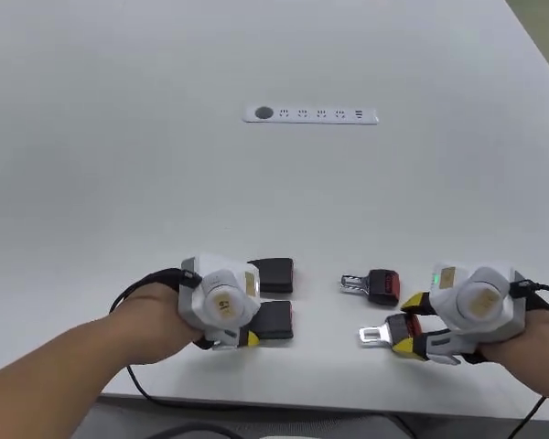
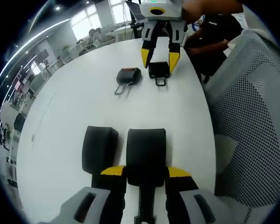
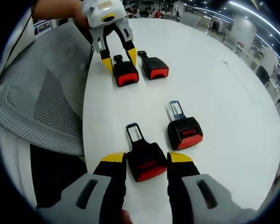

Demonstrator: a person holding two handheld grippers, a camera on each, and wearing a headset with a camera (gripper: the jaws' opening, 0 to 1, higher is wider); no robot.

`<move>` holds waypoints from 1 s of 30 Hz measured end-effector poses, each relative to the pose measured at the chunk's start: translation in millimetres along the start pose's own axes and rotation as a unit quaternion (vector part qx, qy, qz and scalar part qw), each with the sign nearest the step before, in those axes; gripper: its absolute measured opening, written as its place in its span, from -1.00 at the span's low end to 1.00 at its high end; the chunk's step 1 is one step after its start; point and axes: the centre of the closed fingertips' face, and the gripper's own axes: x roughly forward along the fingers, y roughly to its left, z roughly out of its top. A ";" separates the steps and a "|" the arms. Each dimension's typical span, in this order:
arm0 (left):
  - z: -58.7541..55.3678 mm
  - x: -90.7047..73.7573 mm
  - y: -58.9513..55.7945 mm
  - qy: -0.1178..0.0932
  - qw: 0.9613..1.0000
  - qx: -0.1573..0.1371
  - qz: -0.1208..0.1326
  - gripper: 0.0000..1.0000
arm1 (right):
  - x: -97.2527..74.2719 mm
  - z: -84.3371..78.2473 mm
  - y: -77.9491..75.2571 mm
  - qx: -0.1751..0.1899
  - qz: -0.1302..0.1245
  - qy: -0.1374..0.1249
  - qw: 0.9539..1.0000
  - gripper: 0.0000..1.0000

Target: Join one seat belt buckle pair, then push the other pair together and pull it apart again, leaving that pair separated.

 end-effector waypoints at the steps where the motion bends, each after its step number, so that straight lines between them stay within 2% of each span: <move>1: -1.1 1.3 -0.2 0.002 1.000 0.003 -0.001 -0.33 | 0.6 -0.1 0.2 -0.002 0.001 0.000 1.000 -0.34; 5: -0.1 1.8 0.0 0.001 1.000 -0.002 -0.004 -0.33 | 1.9 -2.1 1.8 -0.024 -0.003 0.009 1.000 -0.36; 7: -0.2 1.9 0.0 -0.001 1.000 -0.003 -0.006 -0.33 | 4.2 -11.5 2.0 -0.063 -0.009 0.042 0.997 -0.36; 9: -0.4 2.4 0.4 -0.001 1.000 -0.002 -0.008 -0.33 | 5.9 -8.8 5.2 -0.061 -0.011 0.038 0.997 -0.34; 18: 1.4 2.3 -1.1 0.004 1.000 0.005 -0.010 -0.34 | 4.2 -10.1 -0.4 -0.030 0.003 0.018 0.999 -0.34; 22: 1.1 2.8 -0.8 0.005 1.000 0.008 -0.012 -0.34 | 7.0 -9.7 0.2 -0.009 0.016 0.003 1.000 -0.33; 30: 0.8 3.0 -0.8 0.005 1.000 0.008 -0.013 -0.35 | 8.5 -8.2 2.2 -0.001 0.022 0.004 1.000 -0.33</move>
